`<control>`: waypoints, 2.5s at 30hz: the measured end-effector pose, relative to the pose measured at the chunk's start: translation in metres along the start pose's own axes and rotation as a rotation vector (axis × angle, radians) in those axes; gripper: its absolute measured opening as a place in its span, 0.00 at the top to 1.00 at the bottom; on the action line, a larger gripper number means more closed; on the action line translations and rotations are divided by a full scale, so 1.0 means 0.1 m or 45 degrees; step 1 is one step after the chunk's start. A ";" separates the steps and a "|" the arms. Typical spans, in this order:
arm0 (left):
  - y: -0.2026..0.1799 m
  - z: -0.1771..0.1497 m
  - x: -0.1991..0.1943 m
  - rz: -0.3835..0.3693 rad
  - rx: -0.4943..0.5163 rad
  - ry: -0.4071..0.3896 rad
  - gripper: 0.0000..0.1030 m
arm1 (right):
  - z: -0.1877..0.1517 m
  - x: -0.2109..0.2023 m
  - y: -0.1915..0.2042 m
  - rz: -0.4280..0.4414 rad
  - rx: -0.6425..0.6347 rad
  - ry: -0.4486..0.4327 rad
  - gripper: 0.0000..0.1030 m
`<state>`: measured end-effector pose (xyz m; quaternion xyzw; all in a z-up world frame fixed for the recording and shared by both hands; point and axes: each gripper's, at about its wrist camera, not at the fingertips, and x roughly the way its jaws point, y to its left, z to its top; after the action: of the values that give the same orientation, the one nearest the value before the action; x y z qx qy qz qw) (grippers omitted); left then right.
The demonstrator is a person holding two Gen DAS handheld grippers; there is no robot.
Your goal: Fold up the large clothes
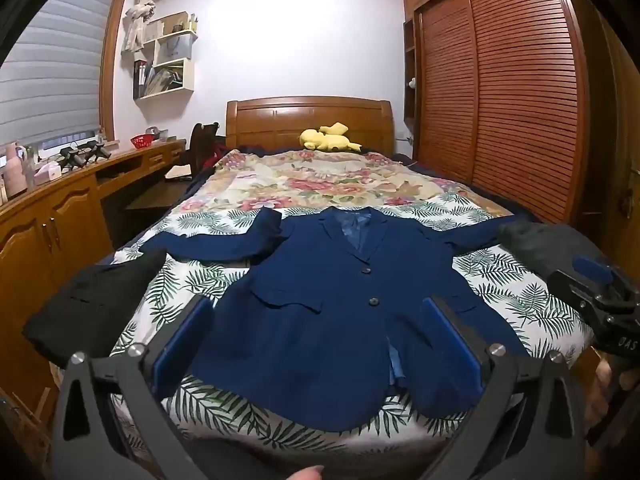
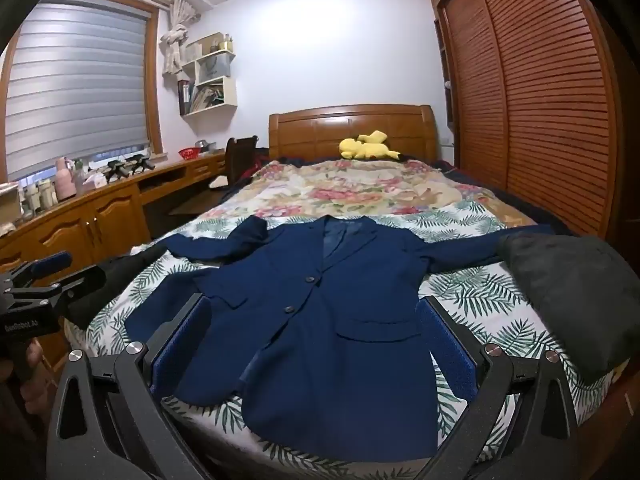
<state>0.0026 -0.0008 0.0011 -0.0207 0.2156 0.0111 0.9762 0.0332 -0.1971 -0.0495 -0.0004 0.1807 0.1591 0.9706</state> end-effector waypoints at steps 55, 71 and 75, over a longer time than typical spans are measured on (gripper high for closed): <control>-0.02 -0.01 -0.08 0.038 0.005 -0.051 0.00 | 0.01 -0.02 0.03 -0.002 -0.001 -0.022 0.00; -0.01 -0.02 -0.08 0.042 0.001 -0.059 0.00 | 0.03 -0.04 0.05 -0.002 -0.001 -0.020 0.00; 0.01 -0.04 -0.08 0.039 -0.006 -0.058 0.00 | 0.03 -0.04 0.05 -0.001 -0.001 -0.021 0.00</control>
<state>-0.0060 0.0002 0.0010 -0.0194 0.1937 0.0272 0.9805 0.0295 -0.1929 -0.0451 0.0005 0.1728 0.1587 0.9721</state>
